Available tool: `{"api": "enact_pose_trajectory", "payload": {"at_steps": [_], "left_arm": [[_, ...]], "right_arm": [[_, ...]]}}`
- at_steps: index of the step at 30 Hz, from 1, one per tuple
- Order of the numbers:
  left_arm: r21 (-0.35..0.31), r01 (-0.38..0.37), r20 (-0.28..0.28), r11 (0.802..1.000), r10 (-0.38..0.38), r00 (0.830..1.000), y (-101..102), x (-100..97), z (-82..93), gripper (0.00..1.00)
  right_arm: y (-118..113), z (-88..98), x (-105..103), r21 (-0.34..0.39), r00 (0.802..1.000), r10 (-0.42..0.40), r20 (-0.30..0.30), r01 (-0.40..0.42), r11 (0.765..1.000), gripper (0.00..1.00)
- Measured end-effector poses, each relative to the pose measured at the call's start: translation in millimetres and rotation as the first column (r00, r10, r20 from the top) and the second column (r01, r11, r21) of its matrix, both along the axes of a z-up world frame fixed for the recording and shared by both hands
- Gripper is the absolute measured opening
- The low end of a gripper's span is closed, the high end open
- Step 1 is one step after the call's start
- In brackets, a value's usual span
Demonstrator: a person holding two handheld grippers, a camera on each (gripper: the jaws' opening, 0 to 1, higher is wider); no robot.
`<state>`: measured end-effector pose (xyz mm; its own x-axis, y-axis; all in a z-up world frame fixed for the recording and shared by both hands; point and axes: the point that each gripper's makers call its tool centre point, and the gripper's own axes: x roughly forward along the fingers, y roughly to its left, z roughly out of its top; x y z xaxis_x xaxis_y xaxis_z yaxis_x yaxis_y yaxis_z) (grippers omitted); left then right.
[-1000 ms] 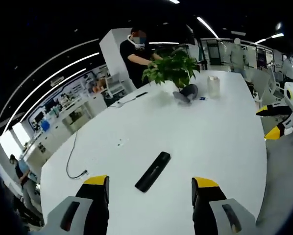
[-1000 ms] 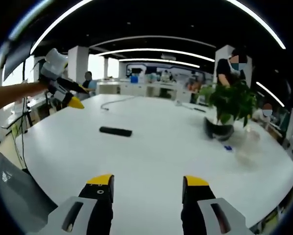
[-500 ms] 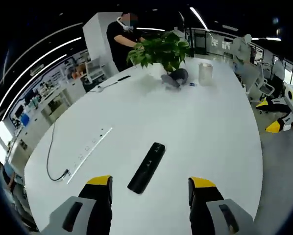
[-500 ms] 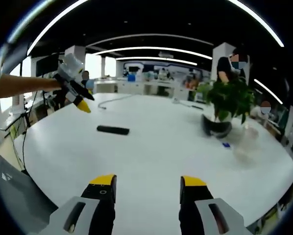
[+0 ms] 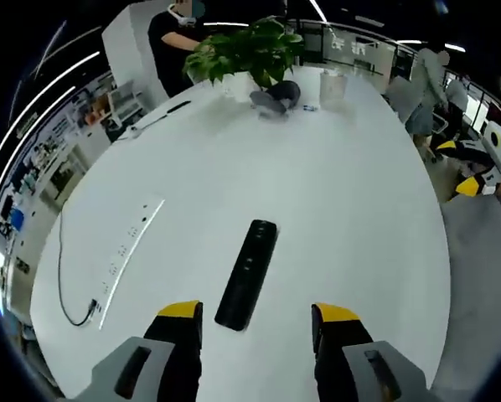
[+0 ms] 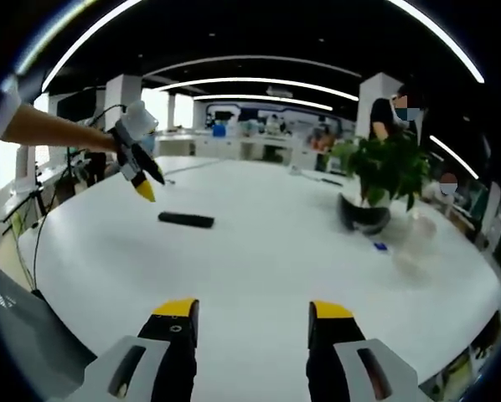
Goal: Press the specified remote control buttons in sequence, fully releasing each button before pressing the next.
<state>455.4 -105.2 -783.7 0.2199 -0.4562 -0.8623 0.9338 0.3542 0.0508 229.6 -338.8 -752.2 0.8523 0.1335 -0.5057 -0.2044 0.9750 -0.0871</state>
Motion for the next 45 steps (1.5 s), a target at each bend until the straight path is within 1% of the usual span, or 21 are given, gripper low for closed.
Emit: {"api": "enact_pose_trajectory", "payload": {"at_steps": [2, 4, 5, 7, 8, 9, 14, 18, 21, 22, 24, 26, 29, 31, 32, 33, 36, 38, 42, 45], "left_arm": [[0.016, 0.003, -0.02, 1.0, -0.003, 1.0, 1.6, 3.9, -5.6, 0.52], [0.016, 0.002, -0.044, 1.0, -0.002, 0.999, 1.9, 6.9, -9.8, 0.5], [0.022, 0.004, -0.046, 1.0, -0.003, 0.999, 2.4, 8.9, -12.0, 0.5], [0.066, 0.024, -0.035, 0.998, -0.022, 0.999, 6.7, 13.5, -18.4, 0.49], [0.101, 0.042, -0.034, 0.994, -0.039, 0.999, 10.2, 15.3, -23.3, 0.5], [0.108, 0.055, -0.033, 0.993, -0.052, 0.998, 10.1, 16.3, -26.9, 0.5], [0.147, 0.081, -0.058, 0.986, -0.074, 0.996, 14.1, 22.1, -45.5, 0.49], [0.16, 0.096, -0.076, 0.983, -0.084, 0.994, 12.3, 23.3, -58.0, 0.43], [0.166, 0.095, -0.089, 0.982, -0.081, 0.993, 11.4, 24.0, -65.5, 0.41], [0.173, 0.089, -0.108, 0.981, -0.071, 0.992, 12.6, 23.0, -68.5, 0.39], [0.173, 0.092, -0.11, 0.981, -0.073, 0.991, 12.9, 23.7, -70.7, 0.37], [0.185, 0.094, -0.116, 0.978, -0.073, 0.991, 15.1, 25.9, -74.8, 0.34], [0.191, 0.098, -0.124, 0.977, -0.075, 0.989, 16.3, 26.4, -77.8, 0.34], [0.186, 0.098, -0.145, 0.978, -0.071, 0.987, 17.0, 24.5, -81.7, 0.33], [0.18, 0.113, -0.126, 0.977, -0.091, 0.988, 15.3, 27.3, -80.4, 0.32], [0.183, 0.103, -0.129, 0.978, -0.08, 0.988, 15.7, 28.2, -81.5, 0.31], [0.184, 0.106, -0.125, 0.977, -0.084, 0.989, 16.4, 26.8, -80.2, 0.29], [0.183, 0.124, -0.121, 0.975, -0.103, 0.987, 15.4, 24.2, -80.4, 0.25], [0.189, 0.13, -0.105, 0.973, -0.111, 0.988, 14.9, 22.0, -80.3, 0.24], [0.187, 0.131, -0.098, 0.974, -0.114, 0.989, 14.8, 21.3, -79.9, 0.23]], "right_arm": [[-0.4, 0.1, 0.0, -0.003, 1.0, -0.002, 0.002, 0.002, 1.0, 0.51], [-1.2, -0.3, 0.3, -0.007, 1.0, -0.006, 0.002, 0.006, 1.0, 0.51], [-1.0, -1.2, -0.1, -0.005, 1.0, -0.007, -0.005, 0.007, 1.0, 0.5], [-1.1, -2.2, -0.2, -0.011, 1.0, -0.007, -0.01, 0.007, 1.0, 0.5], [-0.7, -2.2, -0.2, -0.011, 1.0, -0.005, -0.01, 0.005, 1.0, 0.5], [-0.6, -2.5, -0.4, -0.013, 1.0, -0.003, -0.012, 0.003, 1.0, 0.5], [0.6, -5.8, -0.8, -0.022, 1.0, 0.002, -0.03, -0.003, 1.0, 0.49], [0.2, -8.0, -1.1, -0.029, 0.999, 0.004, -0.042, -0.005, 1.0, 0.48], [-0.8, -8.7, -0.9, -0.032, 0.999, -0.001, -0.045, -0.001, 0.999, 0.48], [-0.6, -9.8, -1.3, -0.032, 0.999, 0.0, -0.052, -0.002, 0.999, 0.48], [-0.7, -11.4, -1.6, -0.041, 0.998, 0.002, -0.06, -0.004, 0.999, 0.48], [-0.3, -11.4, -1.4, -0.042, 0.998, 0.004, -0.059, -0.006, 0.999, 0.47], [-0.7, -12.7, -1.4, -0.042, 0.998, 0.003, -0.065, -0.006, 0.999, 0.47], [-1.2, -13.5, -1.8, -0.046, 0.998, 0.002, -0.069, -0.005, 0.999, 0.47], [-1.3, -13.3, -1.7, -0.046, 0.998, 0.001, -0.068, -0.005, 0.999, 0.47], [-1.5, -13.2, -1.7, -0.045, 0.998, 0.0, -0.067, -0.003, 0.999, 0.46], [-1.0, -14.3, -2.4, -0.046, 0.997, 0.003, -0.075, -0.007, 0.999, 0.46], [-0.3, -13.9, -2.4, -0.048, 0.997, 0.007, -0.073, -0.011, 0.999, 0.46], [-0.7, -14.1, -2.8, -0.051, 0.997, 0.006, -0.075, -0.01, 0.999, 0.45], [-0.4, -12.3, -2.7, -0.047, 0.998, 0.006, -0.065, -0.01, 0.999, 0.45]]}}
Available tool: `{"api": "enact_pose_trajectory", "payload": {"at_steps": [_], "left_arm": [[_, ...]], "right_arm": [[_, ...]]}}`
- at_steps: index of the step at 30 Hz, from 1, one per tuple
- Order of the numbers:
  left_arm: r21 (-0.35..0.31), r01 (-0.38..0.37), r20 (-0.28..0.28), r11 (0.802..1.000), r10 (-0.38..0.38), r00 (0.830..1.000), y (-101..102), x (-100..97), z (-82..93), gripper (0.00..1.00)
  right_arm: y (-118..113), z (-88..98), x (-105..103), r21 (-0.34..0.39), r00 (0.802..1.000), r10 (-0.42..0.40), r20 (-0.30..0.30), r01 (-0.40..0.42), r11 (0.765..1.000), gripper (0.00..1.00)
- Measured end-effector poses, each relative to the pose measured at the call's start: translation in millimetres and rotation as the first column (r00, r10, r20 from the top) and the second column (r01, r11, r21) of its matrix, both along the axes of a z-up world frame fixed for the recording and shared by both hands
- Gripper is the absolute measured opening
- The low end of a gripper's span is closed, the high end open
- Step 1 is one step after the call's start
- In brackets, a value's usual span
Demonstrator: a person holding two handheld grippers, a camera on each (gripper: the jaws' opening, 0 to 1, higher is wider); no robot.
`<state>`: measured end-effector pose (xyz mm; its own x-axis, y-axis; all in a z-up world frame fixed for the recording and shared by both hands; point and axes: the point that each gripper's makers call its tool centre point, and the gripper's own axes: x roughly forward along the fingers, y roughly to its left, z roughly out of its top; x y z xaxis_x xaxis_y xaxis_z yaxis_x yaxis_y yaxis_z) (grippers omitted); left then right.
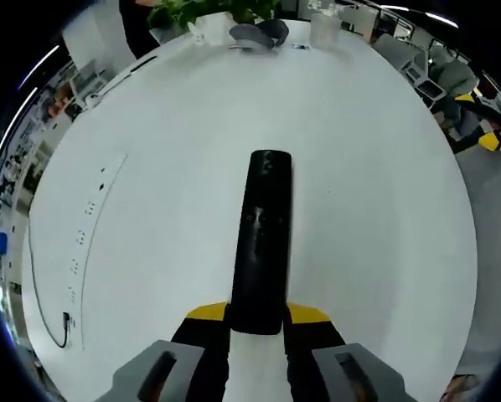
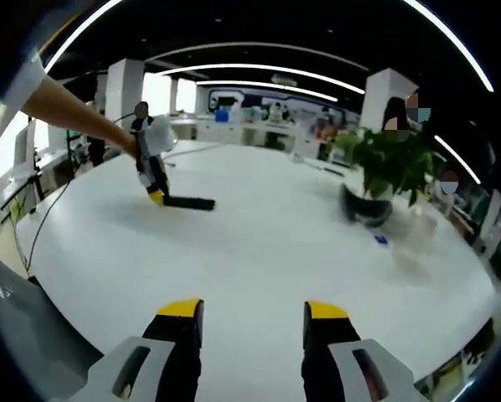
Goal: Press the specified remote control buttons in sequence, fully releasing each button before pressing the next.
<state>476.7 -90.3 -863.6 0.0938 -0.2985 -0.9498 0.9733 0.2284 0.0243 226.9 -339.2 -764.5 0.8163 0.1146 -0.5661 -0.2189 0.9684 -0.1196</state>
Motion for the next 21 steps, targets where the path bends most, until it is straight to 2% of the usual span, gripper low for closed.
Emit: {"api": "enact_pose_trajectory", "payload": {"at_steps": [7, 14, 21], "left_arm": [[-0.057, 0.005, 0.01, 0.998, -0.004, 1.0, 1.7, 0.1, 0.7, 0.23], [-0.031, 0.024, 0.014, 0.999, -0.023, 1.0, -0.7, -7.5, 1.1, 0.23], [-0.013, 0.002, 0.008, 1.0, -0.002, 1.0, 2.5, -11.0, -0.8, 0.23]], "right_arm": [[1.6, 0.9, -0.3, 0.005, 1.0, 0.005, 0.001, -0.005, 1.0, 0.43], [0.7, 1.3, -0.3, 0.006, 1.0, 0.001, 0.003, -0.002, 1.0, 0.41], [2.4, 1.3, -0.3, 0.012, 1.0, 0.01, 0.0, -0.01, 1.0, 0.38]]}}
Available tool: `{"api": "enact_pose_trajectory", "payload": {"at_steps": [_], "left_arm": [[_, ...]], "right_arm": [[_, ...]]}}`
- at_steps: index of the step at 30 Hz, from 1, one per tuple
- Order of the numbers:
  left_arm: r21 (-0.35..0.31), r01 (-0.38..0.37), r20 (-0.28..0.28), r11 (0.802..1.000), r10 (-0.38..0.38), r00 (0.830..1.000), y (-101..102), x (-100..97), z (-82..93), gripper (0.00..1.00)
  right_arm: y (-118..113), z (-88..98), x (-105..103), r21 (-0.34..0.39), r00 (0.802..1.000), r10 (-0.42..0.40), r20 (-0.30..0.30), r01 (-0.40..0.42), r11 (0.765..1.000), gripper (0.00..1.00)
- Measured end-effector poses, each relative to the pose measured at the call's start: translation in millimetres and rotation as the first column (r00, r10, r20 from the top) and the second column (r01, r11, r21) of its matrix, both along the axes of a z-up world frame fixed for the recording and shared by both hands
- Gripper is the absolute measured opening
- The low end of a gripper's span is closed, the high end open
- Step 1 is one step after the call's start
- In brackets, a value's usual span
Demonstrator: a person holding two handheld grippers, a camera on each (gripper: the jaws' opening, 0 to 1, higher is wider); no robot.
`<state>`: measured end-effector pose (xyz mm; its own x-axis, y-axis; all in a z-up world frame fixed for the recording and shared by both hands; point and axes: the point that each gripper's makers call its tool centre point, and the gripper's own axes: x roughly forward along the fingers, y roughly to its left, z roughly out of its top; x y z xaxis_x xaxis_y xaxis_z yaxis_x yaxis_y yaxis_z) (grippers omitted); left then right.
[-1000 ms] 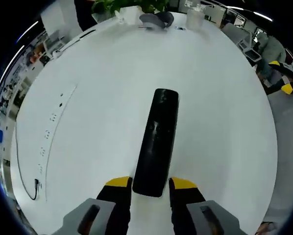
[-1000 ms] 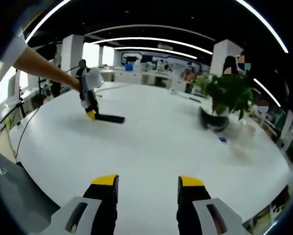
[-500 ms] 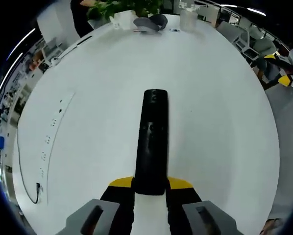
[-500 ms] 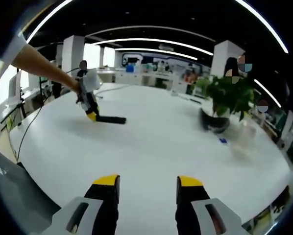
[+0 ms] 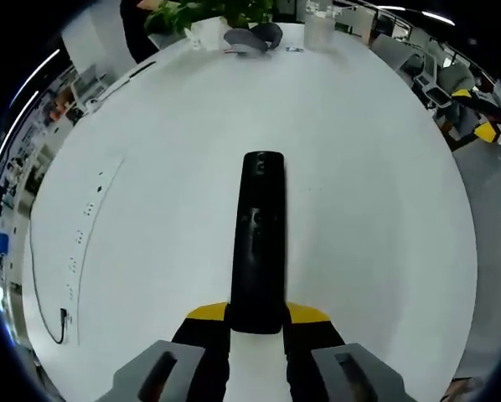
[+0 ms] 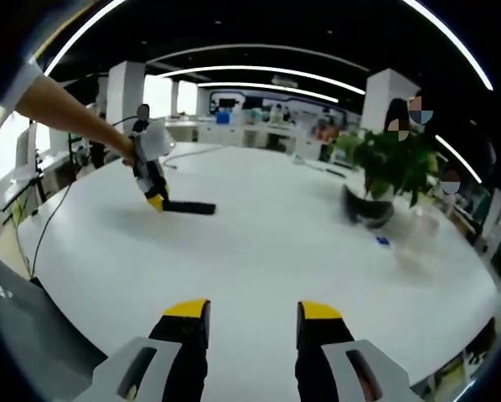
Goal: Press the specified remote control buttons in sequence, fully releasing each button before pressing the next.
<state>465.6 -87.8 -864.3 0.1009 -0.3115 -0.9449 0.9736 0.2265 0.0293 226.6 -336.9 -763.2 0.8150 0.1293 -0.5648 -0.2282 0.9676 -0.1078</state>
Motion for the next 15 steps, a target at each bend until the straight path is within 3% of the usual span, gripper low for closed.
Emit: {"api": "enact_pose_trajectory", "payload": {"at_steps": [15], "left_arm": [[0.046, 0.046, -0.015, 0.998, -0.046, 0.999, -3.2, -36.7, -2.4, 0.23]], "right_arm": [[0.8, 0.6, -1.9, 0.002, 1.0, 0.006, -0.005, -0.006, 1.0, 0.23]]}}
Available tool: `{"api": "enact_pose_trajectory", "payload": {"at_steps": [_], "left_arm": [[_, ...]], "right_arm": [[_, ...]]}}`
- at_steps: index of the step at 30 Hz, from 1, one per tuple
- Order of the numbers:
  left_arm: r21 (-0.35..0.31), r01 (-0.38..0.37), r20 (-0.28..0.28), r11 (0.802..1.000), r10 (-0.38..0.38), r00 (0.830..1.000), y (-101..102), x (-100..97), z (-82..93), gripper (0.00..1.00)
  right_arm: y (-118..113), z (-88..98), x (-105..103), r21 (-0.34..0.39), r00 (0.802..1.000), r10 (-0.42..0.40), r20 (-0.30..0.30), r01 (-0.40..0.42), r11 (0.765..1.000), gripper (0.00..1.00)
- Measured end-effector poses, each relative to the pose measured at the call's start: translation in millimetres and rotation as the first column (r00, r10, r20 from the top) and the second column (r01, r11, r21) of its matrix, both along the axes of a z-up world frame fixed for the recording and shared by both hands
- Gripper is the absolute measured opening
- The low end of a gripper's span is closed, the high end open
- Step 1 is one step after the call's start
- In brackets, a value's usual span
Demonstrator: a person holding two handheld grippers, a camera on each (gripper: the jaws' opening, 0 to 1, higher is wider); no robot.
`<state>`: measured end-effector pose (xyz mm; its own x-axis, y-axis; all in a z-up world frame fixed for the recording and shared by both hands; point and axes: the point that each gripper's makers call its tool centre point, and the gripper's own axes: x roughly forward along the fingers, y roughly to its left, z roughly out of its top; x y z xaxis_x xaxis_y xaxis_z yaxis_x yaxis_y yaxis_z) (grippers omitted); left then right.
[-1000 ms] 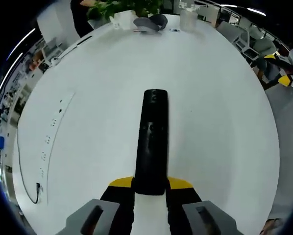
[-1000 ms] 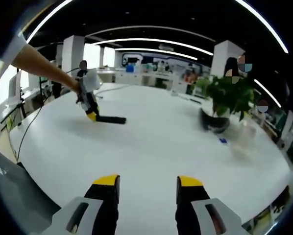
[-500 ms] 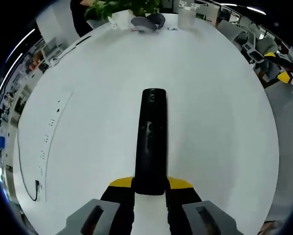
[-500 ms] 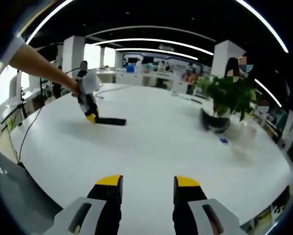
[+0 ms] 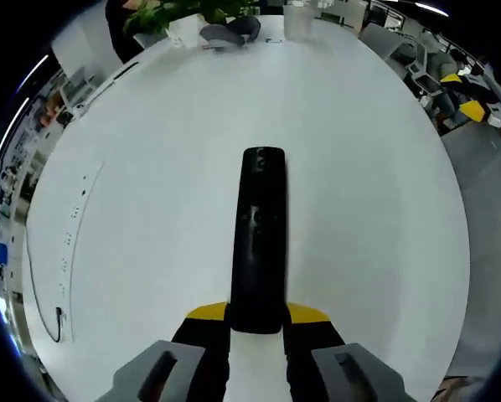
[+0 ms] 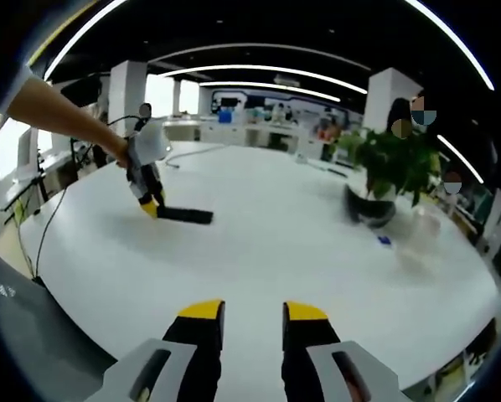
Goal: Press the specified remote control buttons in sequence, fully releasing each button before pressing the next.
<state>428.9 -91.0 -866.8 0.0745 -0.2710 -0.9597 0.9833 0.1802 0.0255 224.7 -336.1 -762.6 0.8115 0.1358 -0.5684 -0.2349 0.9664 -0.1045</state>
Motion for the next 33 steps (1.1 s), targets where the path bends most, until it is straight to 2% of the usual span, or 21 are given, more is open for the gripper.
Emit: {"api": "enact_pose_trajectory", "payload": {"at_steps": [8, 17, 26, 33], "left_arm": [[0.006, 0.0, 0.006, 1.0, 0.0, 1.0, -2.0, -20.3, -0.3, 0.23], [0.009, 0.008, 0.002, 1.0, -0.008, 1.0, -5.8, -48.0, -0.5, 0.23], [0.029, 0.021, 0.003, 0.999, -0.022, 1.0, -9.9, -73.9, -0.8, 0.23], [0.053, 0.036, -0.003, 0.998, -0.036, 0.999, -12.2, -88.9, -0.8, 0.23]], "right_arm": [[-0.6, -0.1, -1.5, 0.004, 1.0, -0.001, -0.007, 0.001, 1.0, 0.13], [-2.4, -1.7, -3.7, -0.037, 1.0, 0.01, -0.017, -0.01, 0.999, 0.0], [1.7, -8.1, -7.3, -0.036, 0.998, 0.031, -0.058, -0.033, 0.999, 0.0], [11.7, -14.5, -12.2, 0.023, 0.991, 0.056, -0.121, -0.054, 0.998, 0.0]]}}
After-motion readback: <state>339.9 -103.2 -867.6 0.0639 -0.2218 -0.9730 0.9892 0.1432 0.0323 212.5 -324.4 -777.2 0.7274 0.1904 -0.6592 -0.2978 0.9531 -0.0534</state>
